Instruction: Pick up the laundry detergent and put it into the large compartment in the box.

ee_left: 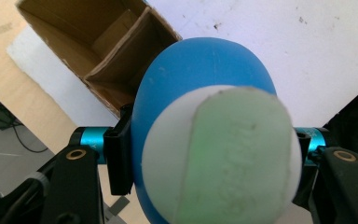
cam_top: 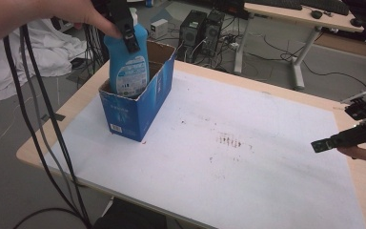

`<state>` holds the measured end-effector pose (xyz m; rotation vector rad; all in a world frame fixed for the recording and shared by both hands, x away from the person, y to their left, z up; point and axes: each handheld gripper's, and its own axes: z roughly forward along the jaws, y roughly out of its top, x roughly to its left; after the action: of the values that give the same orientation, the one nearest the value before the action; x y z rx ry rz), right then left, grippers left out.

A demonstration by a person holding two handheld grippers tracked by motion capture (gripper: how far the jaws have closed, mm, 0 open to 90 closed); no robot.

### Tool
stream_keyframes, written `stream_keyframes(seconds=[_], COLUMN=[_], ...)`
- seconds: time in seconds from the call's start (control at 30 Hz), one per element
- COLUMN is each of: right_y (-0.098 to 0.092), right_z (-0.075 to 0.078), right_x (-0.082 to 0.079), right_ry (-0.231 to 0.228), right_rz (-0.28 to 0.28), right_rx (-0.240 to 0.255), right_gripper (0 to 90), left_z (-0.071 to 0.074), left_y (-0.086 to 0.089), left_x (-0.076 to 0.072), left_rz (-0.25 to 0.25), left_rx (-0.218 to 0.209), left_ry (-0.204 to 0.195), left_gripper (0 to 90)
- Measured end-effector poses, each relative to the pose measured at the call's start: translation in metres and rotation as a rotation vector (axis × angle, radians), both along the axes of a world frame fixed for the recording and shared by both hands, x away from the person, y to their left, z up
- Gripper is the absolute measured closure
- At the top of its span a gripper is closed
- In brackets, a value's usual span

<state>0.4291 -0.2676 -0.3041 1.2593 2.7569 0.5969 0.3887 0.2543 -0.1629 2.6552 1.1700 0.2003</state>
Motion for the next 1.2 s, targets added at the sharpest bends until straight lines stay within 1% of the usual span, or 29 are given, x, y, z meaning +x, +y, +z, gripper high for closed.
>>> stream_keyframes(seconds=[0.3,0.33,0.43,0.47,0.5,0.57,0.63,0.67,0.73,0.77,0.83,0.87,1.0,1.07,1.2], right_y=[0.001,0.001,0.002,0.002,0.002,0.001,0.001,0.001,0.001,0.001,0.001,0.0,0.0,0.0,-0.001], right_z=[0.0,0.0,0.0,0.0,0.0,0.0,0.0,0.0,0.0,0.0,0.0,0.0,-0.001,-0.001,-0.002], right_x=[0.001,0.001,0.0,0.0,0.0,0.0,0.0,0.0,0.0,0.0,0.0,0.0,-0.001,-0.001,-0.001], right_ry=[0.001,-0.001,0.0,0.002,0.001,0.001,0.0,0.0,-0.001,-0.001,-0.002,-0.003,-0.002,-0.002,0.0], right_rz=[0.004,0.007,0.004,0.001,0.001,0.002,0.004,0.005,0.006,0.006,0.007,0.008,0.007,0.008,0.004], right_rx=[-0.001,-0.001,-0.001,-0.002,-0.003,-0.001,-0.002,-0.003,-0.003,-0.003,-0.003,-0.004,-0.004,-0.005,-0.005], right_gripper=[18.3,18.3,18.3,18.3,18.3,18.3,18.3,18.3,18.3,18.3,18.3,18.3,18.3,18.3,18.3], left_z=[-0.029,-0.033,-0.041,-0.043,-0.046,-0.052,-0.053,-0.059,-0.06,-0.065,-0.067,-0.071,-0.078,-0.081,-0.088], left_y=[0.0,0.0,0.001,0.002,0.002,0.002,0.002,0.002,0.002,0.002,0.002,0.002,0.004,0.005,0.004], left_x=[0.002,0.003,0.003,0.004,0.004,0.004,0.004,0.005,0.005,0.006,0.006,0.007,0.008,0.009,0.009], left_rz=[0.003,-0.002,0.002,-0.003,0.002,-0.008,-0.008,-0.014,-0.013,-0.008,-0.011,-0.004,-0.004,-0.011,-0.023], left_rx=[-0.006,0.0,-0.005,0.001,-0.005,-0.001,-0.001,0.0,-0.001,-0.005,-0.005,-0.01,-0.014,-0.007,-0.009], left_ry=[0.01,0.016,0.018,0.024,0.021,0.03,0.03,0.034,0.033,0.035,0.035,0.035,0.036,0.041,0.033], left_gripper=[37.9,37.9,37.9,37.9,37.9,37.9,37.9,37.9,37.9,37.9,37.9,37.9,37.9,37.9,37.9])
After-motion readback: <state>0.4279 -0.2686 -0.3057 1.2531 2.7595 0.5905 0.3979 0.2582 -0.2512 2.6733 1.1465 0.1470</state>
